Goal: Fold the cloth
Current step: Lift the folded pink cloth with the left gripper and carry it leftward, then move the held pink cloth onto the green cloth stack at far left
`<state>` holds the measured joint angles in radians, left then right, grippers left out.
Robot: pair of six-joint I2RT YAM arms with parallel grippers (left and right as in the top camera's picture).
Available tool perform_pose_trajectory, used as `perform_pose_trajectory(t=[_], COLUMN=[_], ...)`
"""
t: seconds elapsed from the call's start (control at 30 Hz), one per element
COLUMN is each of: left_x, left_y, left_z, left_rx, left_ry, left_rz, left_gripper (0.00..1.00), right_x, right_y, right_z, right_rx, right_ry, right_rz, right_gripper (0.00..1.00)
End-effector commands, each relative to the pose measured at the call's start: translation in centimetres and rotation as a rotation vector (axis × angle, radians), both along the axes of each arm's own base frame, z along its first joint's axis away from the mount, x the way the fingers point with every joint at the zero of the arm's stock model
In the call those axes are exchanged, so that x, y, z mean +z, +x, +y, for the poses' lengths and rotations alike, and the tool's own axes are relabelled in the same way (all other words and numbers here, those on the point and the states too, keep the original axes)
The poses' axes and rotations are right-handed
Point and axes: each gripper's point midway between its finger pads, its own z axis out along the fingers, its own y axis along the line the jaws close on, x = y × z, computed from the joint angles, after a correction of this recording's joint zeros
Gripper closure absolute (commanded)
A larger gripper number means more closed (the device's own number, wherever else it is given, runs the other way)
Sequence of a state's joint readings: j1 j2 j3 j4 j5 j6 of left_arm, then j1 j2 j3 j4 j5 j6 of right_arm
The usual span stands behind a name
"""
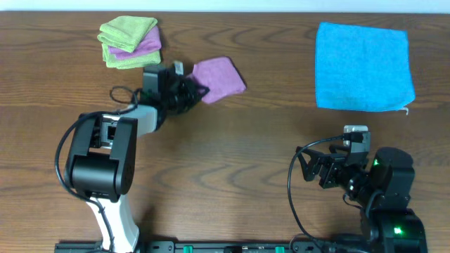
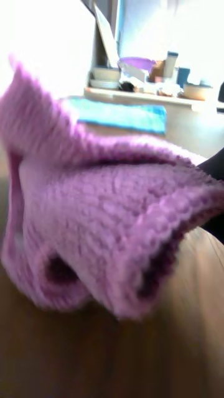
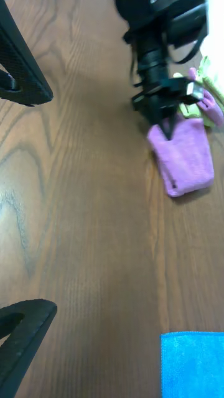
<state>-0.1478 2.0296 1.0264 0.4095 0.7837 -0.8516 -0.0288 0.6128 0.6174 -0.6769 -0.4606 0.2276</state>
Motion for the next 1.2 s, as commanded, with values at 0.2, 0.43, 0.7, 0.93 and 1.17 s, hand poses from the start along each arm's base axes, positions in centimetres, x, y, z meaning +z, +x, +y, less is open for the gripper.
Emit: perform_pose_trajectory(t=[0.2, 0.43, 0.7, 0.93, 1.17], left_x=[6.5, 10.3, 14.7, 18.9, 21.0], left_y=[4.0, 6.5, 9.2, 11.8, 13.9], left_z=[-0.5, -0.3, 1.5, 5.8, 12.3], left_rx=[0.032, 0.071, 0.136, 0.244, 0.412], left_ry=[-0.031, -0.006, 0.11, 0.229, 0.304], left_rz=[-0.044, -0.085, -0.155, -0.252, -0.312], left_gripper=[0.94, 0.94, 0.94, 0.94, 0.94], right_x=[-0.1, -0.1, -0.1, -0.1, -0.1], right_y=[-0.1, -0.1, -0.1, -0.1, -0.1], right_z=[0.0, 0.0, 0.0, 0.0, 0.0], right_rx=[-0.007, -0.007, -0.007, -0.007, -0.007], right_ry=[0.015, 0.015, 0.015, 0.015, 0.015], right_rz=[0.007, 0.007, 0.007, 0.007, 0.007], right_gripper=[0.01, 0.01, 0.01, 0.01, 0.01])
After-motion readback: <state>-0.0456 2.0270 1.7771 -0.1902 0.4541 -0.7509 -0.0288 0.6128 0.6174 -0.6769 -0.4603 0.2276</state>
